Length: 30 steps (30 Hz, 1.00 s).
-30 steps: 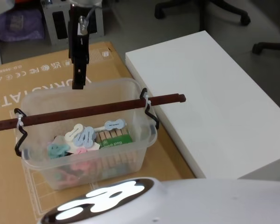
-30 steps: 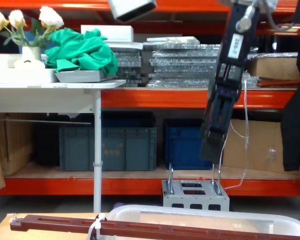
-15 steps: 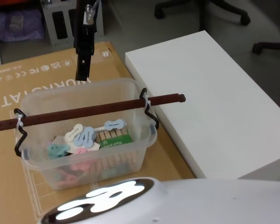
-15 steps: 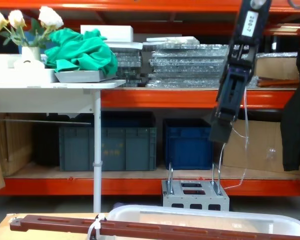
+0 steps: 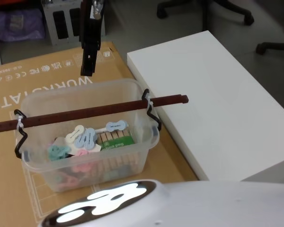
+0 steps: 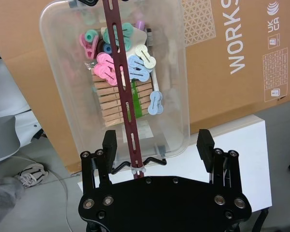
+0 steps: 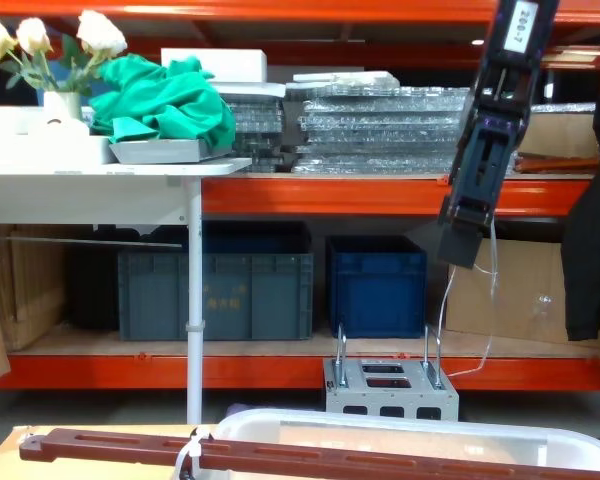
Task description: Use one hand to grasp the basket and place it at the designated location.
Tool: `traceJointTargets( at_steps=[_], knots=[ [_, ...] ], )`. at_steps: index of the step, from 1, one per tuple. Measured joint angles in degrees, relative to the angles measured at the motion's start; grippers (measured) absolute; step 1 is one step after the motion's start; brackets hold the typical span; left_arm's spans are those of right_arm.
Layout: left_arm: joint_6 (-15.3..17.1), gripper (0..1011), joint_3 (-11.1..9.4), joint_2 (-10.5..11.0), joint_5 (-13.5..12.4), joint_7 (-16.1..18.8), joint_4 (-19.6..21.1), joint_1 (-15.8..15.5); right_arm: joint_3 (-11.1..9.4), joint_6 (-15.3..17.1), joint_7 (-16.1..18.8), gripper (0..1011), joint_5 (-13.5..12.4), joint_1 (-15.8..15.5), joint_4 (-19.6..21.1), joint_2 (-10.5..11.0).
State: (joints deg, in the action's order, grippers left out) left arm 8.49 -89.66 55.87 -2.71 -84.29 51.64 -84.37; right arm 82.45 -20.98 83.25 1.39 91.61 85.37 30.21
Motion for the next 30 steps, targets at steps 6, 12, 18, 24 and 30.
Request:
traceJointTargets(
  at_steps=[6,12,18,24,30],
  knots=[
    [0.0,0,0.0,0.01,0.0,0.0,0.0,0.0,0.0,-0.07,-0.02,1001,0.0,-0.03,-0.17,-0.12],
    [0.0,0,0.0,0.01,0.0,0.0,0.01,0.0,0.03,-0.11,-0.04,1000,-0.02,-0.06,-0.28,-0.21],
    [0.0,0,0.0,0.0,0.0,0.0,0.0,0.0,0.04,-0.17,-0.27,1000,-0.01,-0.22,-0.37,-0.23],
    [0.0,0,0.0,0.0,0.01,0.0,0.02,0.0,0.06,-1.26,-1.1,1001,0.07,-1.49,-2.1,-0.49],
    [0.0,0,0.0,0.0,0.0,0.0,0.01,0.0,0.35,-2.68,-1.26,1001,0.01,-2.76,-4.64,-1.9]
  ],
)
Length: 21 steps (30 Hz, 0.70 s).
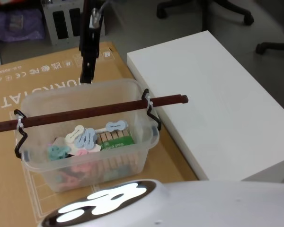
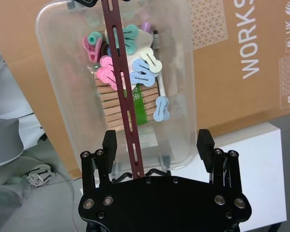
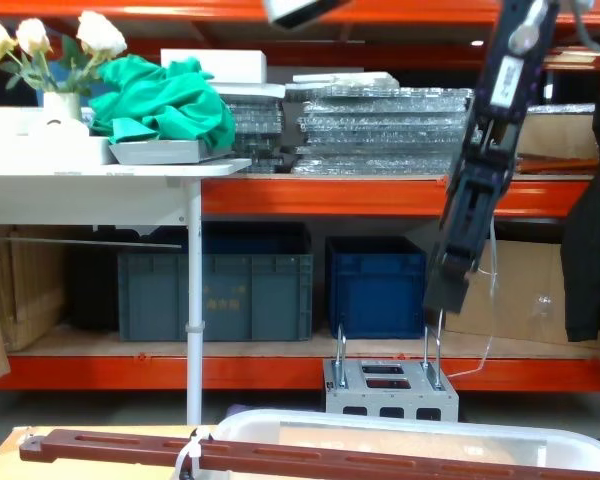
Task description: Use one hand to grasp the basket and place it at the designated location.
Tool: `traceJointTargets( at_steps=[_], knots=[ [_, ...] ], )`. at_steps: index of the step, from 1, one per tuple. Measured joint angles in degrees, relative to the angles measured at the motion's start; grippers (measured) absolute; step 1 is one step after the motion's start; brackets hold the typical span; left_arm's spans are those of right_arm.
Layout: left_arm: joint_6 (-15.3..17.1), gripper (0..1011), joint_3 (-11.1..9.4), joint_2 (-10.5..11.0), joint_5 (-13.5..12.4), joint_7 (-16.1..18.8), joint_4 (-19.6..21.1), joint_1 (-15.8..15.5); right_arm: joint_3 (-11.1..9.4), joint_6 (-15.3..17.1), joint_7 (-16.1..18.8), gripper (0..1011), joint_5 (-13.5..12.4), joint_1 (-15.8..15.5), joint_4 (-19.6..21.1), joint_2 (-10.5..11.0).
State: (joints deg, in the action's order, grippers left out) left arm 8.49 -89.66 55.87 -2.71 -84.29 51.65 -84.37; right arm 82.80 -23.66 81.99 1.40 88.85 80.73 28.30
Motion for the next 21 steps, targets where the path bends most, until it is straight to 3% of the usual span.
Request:
traceJointTargets(
  at_steps=[10,21],
  knots=[
    [0.0,0,0.0,0.01,0.0,0.0,0.01,0.0,1.33,-2.23,1.08,1001,-1.13,-1.86,-4.66,-3.44],
    [0.0,0,0.0,0.0,0.0,0.0,0.0,0.0,2.6,-3.51,1.81,1001,-1.43,-2.55,-6.17,-5.79]
  ],
)
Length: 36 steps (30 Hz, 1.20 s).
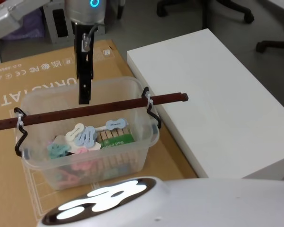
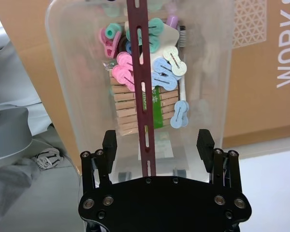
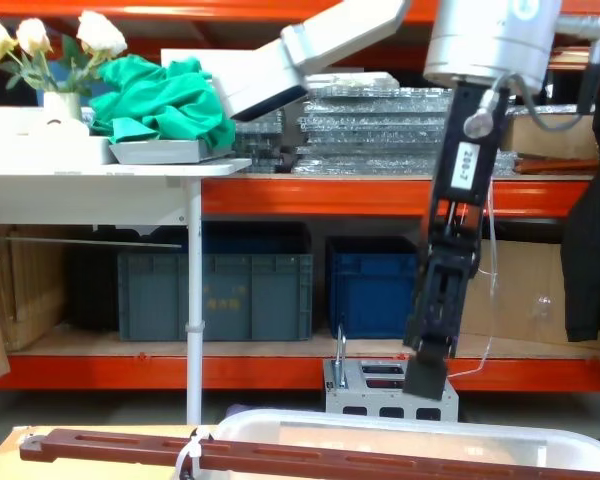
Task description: Use one hand to grasp the basket and place it at the designated location.
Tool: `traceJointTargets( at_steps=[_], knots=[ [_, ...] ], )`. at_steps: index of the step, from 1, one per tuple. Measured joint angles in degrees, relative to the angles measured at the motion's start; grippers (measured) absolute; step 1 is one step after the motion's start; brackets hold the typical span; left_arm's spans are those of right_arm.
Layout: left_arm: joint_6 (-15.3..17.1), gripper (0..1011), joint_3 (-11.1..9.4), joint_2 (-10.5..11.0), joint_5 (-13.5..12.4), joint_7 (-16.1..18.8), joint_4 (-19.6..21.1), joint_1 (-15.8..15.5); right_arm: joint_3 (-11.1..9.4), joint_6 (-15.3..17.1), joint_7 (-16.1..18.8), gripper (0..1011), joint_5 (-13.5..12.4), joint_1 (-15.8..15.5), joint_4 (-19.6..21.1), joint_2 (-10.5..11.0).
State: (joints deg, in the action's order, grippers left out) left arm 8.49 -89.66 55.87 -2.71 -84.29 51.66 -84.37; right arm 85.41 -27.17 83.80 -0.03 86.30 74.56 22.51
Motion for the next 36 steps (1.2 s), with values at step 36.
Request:
traceJointTargets(
  at_steps=[36],
  knots=[
    [0.0,0,0.0,0.0,-0.01,0.0,0.0,0.0,3.14,-3.81,1.34,1001,-1.26,-4.41,-9.05,-5.51]
  ],
)
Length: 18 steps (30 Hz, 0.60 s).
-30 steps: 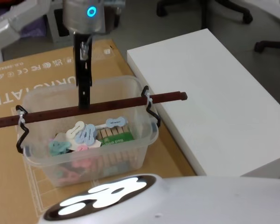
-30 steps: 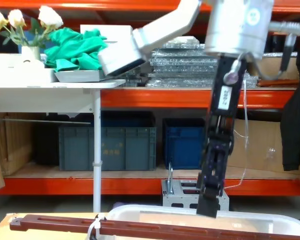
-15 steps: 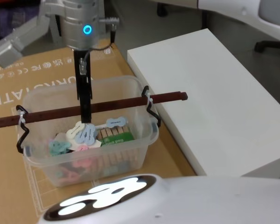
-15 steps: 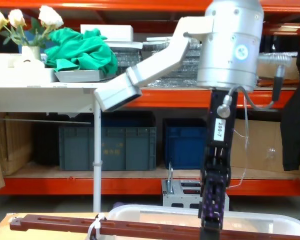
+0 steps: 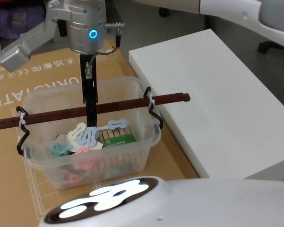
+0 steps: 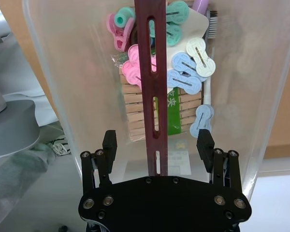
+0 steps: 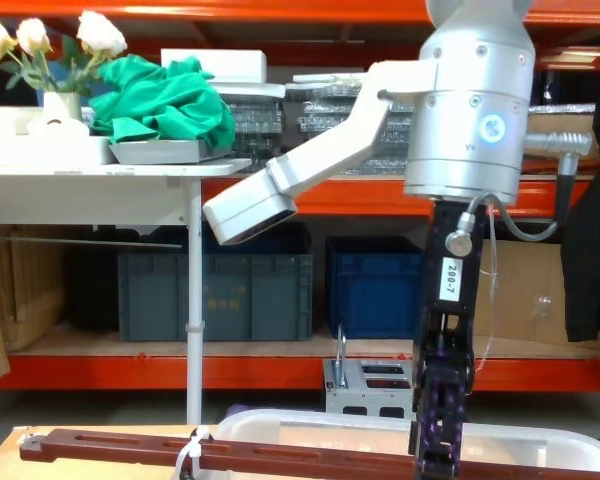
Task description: Use one hand to grasp the basket and place it at the designated location.
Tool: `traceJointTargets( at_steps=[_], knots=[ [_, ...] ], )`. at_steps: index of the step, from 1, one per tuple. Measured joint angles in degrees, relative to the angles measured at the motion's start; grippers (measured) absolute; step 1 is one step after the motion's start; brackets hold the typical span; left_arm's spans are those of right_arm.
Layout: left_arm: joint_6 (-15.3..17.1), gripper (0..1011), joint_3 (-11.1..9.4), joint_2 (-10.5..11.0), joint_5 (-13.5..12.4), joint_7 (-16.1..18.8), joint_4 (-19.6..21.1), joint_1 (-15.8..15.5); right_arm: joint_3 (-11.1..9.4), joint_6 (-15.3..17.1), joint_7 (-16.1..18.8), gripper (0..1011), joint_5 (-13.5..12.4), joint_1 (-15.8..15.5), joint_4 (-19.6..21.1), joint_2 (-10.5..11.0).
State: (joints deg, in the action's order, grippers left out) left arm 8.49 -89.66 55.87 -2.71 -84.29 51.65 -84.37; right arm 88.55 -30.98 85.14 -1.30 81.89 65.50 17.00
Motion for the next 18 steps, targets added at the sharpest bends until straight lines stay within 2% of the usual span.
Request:
traceJointTargets(
  at_steps=[18],
  knots=[
    [0.0,0,0.0,0.0,0.0,0.0,0.0,0.0,0.81,-2.04,0.99,1001,-0.41,-1.86,-4.15,-2.37]
  ],
)
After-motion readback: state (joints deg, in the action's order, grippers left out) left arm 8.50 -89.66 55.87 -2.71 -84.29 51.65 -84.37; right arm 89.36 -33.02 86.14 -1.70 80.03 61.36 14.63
